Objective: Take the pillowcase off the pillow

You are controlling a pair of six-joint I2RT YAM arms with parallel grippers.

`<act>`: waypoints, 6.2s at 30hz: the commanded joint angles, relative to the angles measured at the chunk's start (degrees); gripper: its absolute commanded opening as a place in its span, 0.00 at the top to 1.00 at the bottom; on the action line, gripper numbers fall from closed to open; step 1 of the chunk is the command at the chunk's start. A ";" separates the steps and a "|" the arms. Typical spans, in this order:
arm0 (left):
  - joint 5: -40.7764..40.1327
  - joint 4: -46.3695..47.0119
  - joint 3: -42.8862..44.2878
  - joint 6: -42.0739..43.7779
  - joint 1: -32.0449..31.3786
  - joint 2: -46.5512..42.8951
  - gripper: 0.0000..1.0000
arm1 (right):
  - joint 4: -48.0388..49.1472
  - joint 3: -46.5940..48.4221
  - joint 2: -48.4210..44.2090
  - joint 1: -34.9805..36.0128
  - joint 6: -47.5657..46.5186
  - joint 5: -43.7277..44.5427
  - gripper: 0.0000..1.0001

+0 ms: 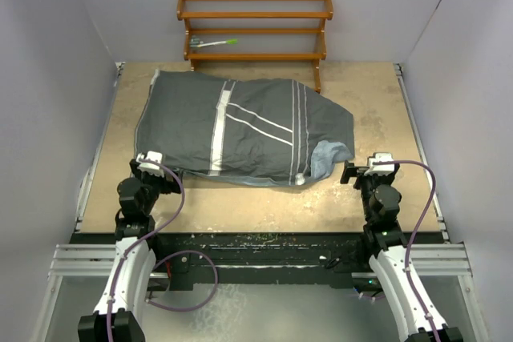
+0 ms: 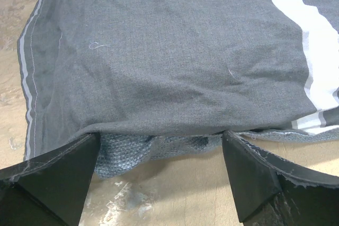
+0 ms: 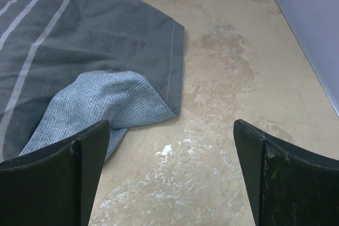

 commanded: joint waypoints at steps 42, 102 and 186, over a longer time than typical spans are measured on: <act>11.65 -64.40 58.69 31.52 0.11 31.10 0.01 | -14.38 46.47 46.09 45.64 7.18 9.10 0.00; 34.29 -71.39 53.13 50.14 13.71 20.86 0.04 | -25.88 102.94 76.89 59.33 -3.76 6.08 1.00; 31.32 -58.86 105.92 11.32 13.37 32.85 0.00 | -20.25 93.10 71.31 44.00 13.11 -22.07 1.00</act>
